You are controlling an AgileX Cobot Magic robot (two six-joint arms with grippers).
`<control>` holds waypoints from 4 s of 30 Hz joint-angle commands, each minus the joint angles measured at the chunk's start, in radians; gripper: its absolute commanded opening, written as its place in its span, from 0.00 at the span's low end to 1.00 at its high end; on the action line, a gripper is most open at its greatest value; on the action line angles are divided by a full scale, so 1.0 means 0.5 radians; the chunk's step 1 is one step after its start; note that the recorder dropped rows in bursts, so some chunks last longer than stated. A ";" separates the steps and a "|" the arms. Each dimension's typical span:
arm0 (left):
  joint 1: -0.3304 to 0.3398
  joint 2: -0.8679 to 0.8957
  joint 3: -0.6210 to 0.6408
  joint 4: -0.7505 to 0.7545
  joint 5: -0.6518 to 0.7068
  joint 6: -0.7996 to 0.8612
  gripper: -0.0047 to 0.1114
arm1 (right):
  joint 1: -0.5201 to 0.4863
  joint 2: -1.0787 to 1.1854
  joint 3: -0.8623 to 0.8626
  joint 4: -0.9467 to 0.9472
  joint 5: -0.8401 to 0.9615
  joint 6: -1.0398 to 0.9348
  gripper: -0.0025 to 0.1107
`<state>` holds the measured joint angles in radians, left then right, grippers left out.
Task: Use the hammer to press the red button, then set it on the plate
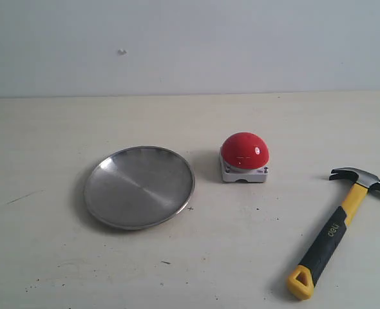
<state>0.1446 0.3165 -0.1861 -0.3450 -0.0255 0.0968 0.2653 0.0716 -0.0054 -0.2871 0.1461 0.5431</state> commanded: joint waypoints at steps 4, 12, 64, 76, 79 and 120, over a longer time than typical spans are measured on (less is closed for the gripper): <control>-0.011 -0.006 0.002 -0.011 -0.017 0.006 0.04 | -0.012 -0.010 0.011 -0.068 -0.013 -0.037 0.02; -0.011 -0.006 0.002 -0.011 -0.017 0.006 0.04 | -0.012 -0.010 0.011 -0.352 -0.096 -0.223 0.02; -0.011 -0.006 0.002 -0.011 -0.017 0.006 0.04 | -0.012 0.127 -0.288 0.574 -0.644 0.545 0.02; -0.011 -0.006 0.002 -0.011 -0.017 0.006 0.04 | -0.012 1.412 -1.665 0.054 0.707 -0.402 0.02; -0.011 -0.006 0.002 -0.011 -0.017 0.006 0.04 | -0.012 1.721 -1.961 -0.122 1.033 -0.402 0.02; -0.009 -0.006 0.002 -0.007 -0.017 0.006 0.04 | -0.122 2.861 -1.469 -0.003 0.783 1.371 0.60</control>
<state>0.1446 0.3165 -0.1861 -0.3450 -0.0255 0.0968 0.2096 1.4612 -0.7429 -0.2717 0.5906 1.1698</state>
